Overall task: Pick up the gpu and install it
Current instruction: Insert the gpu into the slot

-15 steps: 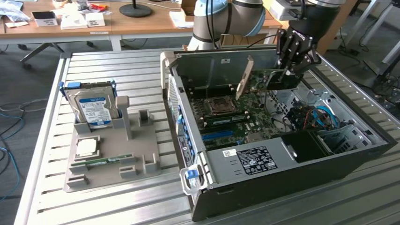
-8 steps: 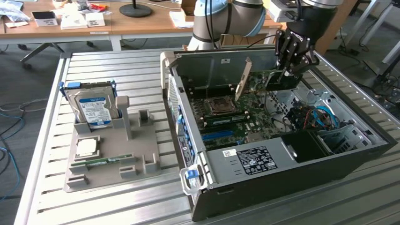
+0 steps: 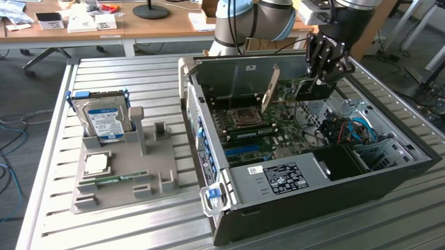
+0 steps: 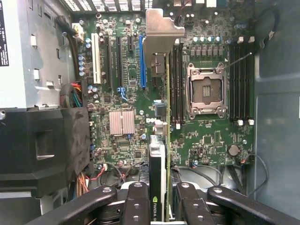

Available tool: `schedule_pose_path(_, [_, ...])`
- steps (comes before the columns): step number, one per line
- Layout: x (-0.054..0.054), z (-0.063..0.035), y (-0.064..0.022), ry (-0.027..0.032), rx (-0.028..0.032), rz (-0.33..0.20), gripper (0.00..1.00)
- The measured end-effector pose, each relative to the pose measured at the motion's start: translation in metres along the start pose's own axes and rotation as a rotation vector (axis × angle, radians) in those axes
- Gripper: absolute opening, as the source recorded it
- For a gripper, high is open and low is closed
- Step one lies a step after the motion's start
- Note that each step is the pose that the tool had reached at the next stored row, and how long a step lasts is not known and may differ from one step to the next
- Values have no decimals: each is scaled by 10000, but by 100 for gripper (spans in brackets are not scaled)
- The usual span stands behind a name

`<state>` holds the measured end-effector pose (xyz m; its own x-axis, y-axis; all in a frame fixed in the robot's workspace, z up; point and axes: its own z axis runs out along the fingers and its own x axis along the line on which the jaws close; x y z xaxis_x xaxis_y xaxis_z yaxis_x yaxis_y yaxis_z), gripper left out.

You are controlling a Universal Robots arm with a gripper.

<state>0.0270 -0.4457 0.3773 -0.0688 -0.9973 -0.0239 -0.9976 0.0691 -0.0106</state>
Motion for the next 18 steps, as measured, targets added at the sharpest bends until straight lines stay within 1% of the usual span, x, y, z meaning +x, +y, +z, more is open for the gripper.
schedule_pose_path(10, [2, 54, 5, 0, 0, 0, 27])
schedule_pose_path(18, [2, 60, 5, 0, 0, 0, 27])
